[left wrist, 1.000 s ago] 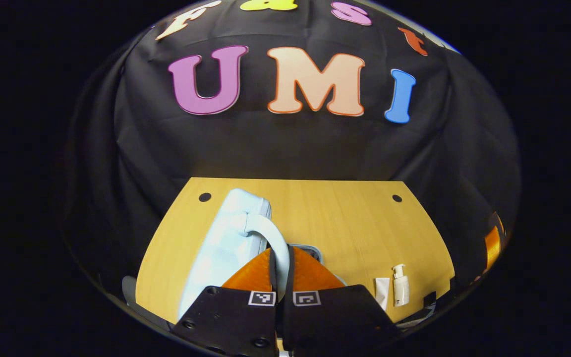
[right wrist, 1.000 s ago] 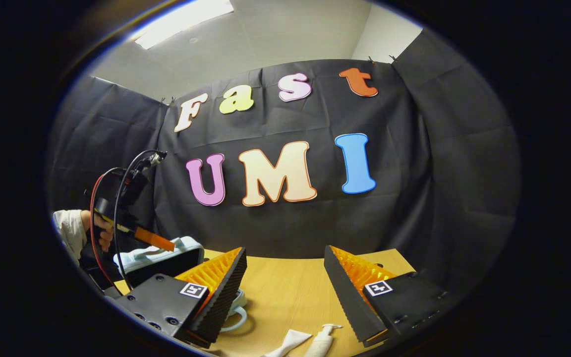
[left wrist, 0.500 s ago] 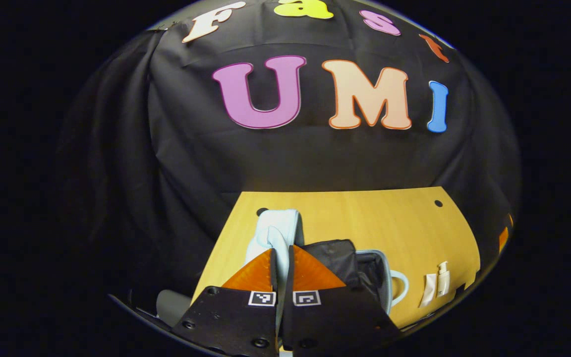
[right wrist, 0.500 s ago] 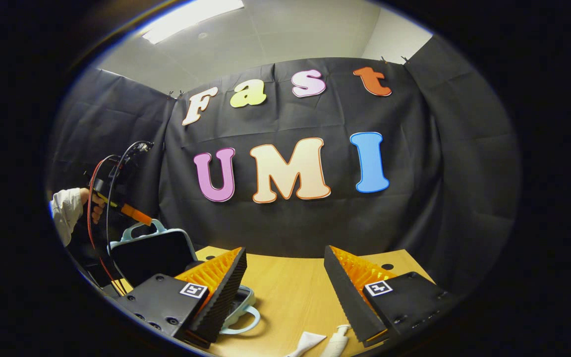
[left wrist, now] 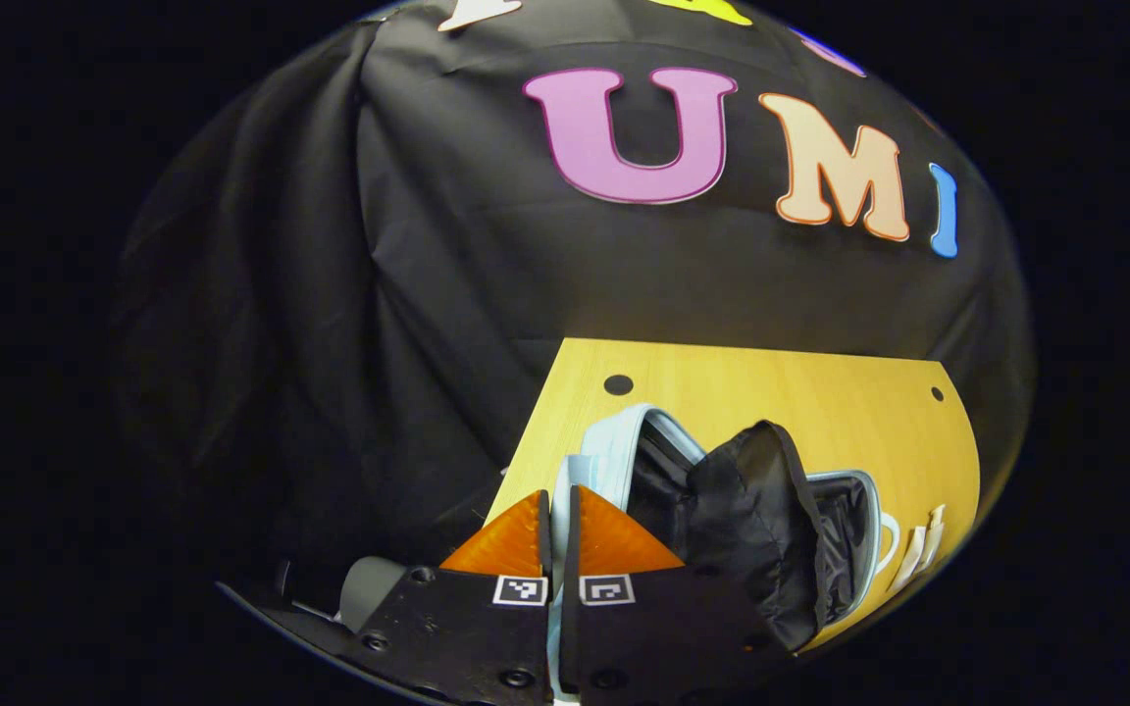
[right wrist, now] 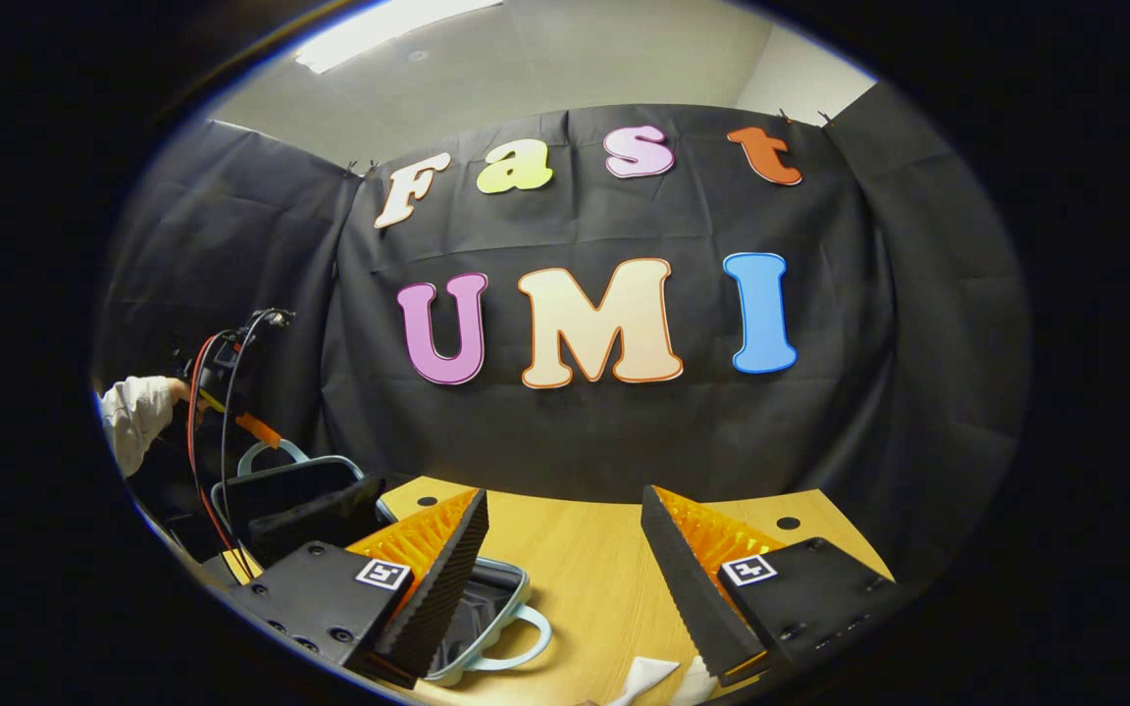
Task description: First open the suitcase, pack the skin care products into it, and then close the suitcase.
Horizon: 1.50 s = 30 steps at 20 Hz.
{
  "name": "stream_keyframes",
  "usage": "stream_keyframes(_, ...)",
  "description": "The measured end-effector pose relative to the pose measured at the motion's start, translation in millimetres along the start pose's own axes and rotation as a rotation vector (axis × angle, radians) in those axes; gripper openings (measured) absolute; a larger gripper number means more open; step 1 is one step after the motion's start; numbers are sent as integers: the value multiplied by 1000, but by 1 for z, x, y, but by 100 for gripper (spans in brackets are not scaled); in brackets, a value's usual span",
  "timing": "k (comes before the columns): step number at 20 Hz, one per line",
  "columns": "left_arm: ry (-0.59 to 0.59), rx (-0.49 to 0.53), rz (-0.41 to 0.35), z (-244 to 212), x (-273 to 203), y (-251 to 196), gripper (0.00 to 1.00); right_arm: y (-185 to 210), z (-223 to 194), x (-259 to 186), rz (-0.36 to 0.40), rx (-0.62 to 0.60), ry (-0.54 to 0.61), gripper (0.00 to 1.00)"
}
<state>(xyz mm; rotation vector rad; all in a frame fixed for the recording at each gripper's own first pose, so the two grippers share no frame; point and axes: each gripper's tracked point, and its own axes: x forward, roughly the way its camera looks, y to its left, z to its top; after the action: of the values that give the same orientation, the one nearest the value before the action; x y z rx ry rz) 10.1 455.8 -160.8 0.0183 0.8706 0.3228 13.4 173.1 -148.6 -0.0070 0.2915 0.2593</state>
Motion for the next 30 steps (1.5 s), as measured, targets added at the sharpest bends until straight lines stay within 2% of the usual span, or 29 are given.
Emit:
stream_keyframes(3,56,-53,11,-22,33,16,0,7,-7,5,-4,-5,27,99)
stream_keyframes(8,166,-198,-2,-73,75,48,0,15,-17,11,-7,-28,76,99)
stream_keyframes(14,260,-272,-11,-137,123,65,0,20,-35,17,-17,-47,152,99)
stream_keyframes(16,271,-285,5,-155,135,68,0,22,-37,16,-16,-48,170,99)
stream_keyframes(20,149,-296,45,-148,142,75,0,13,-33,17,-38,-50,155,99)
stream_keyframes(22,57,-279,112,-133,135,88,12,10,-35,17,-38,-38,154,99)
stream_keyframes(26,-208,-203,256,-67,88,92,92,-2,-25,17,-35,-29,117,99)
stream_keyframes(27,-274,-189,272,-48,69,84,95,-5,-21,16,-32,-29,101,99)
stream_keyframes(30,-470,-131,276,11,-3,44,95,-21,-5,12,-31,-38,45,99)
